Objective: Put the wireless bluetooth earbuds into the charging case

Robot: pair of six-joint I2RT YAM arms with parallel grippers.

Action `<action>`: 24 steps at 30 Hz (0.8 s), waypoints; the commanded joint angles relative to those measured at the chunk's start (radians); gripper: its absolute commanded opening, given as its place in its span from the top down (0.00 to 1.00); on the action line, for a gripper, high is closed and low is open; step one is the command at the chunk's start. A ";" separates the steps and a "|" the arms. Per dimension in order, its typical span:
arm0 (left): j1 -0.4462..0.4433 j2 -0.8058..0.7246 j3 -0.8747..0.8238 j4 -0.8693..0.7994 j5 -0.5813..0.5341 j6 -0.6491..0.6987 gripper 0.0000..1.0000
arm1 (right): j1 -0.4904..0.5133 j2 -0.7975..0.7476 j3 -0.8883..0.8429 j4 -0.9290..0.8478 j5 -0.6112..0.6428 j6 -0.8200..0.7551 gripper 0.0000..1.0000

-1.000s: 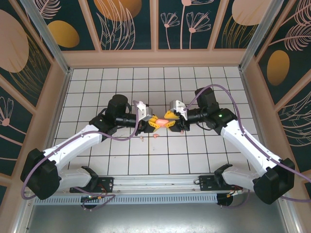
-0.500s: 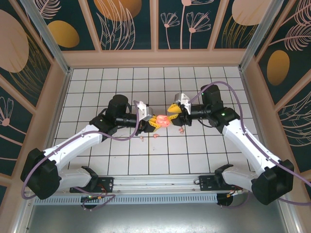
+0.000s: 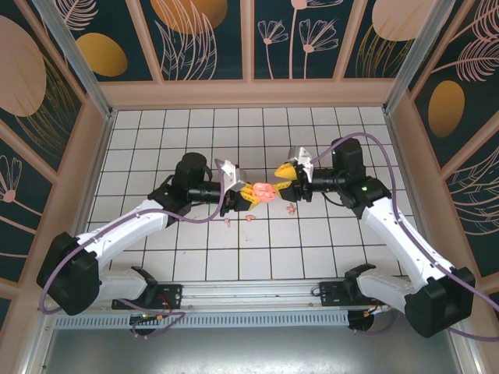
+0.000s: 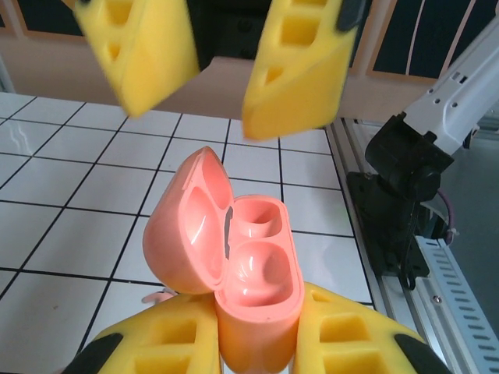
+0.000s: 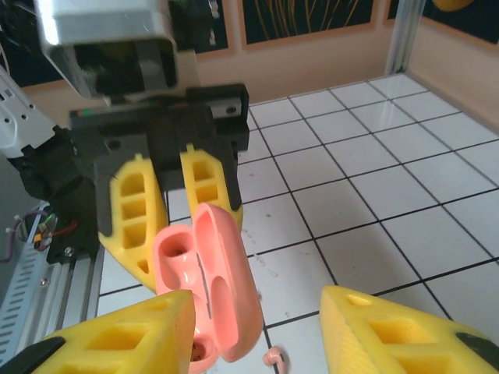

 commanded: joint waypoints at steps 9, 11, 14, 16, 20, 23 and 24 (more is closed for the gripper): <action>0.131 0.058 -0.181 0.387 -0.010 -0.290 0.90 | -0.067 -0.089 -0.082 -0.026 0.455 0.455 0.55; 0.145 0.061 -0.225 0.453 -0.042 -0.336 0.90 | -0.067 -0.064 -0.077 -0.108 0.529 0.505 0.55; 0.152 0.059 -0.305 0.565 -0.095 -0.407 0.90 | -0.067 -0.014 -0.075 -0.223 0.587 0.556 0.55; 0.153 0.056 -0.344 0.597 -0.128 -0.438 0.90 | -0.055 0.015 -0.080 -0.244 0.616 0.583 0.56; 0.158 0.025 -0.395 0.592 -0.195 -0.449 0.91 | -0.033 0.099 -0.047 -0.284 0.589 0.627 0.56; 0.187 -0.006 -0.438 0.597 -0.223 -0.460 0.91 | 0.007 0.186 0.010 -0.341 0.616 0.636 0.56; 0.201 -0.015 -0.448 0.592 -0.232 -0.461 0.91 | 0.032 0.215 0.031 -0.353 0.624 0.618 0.56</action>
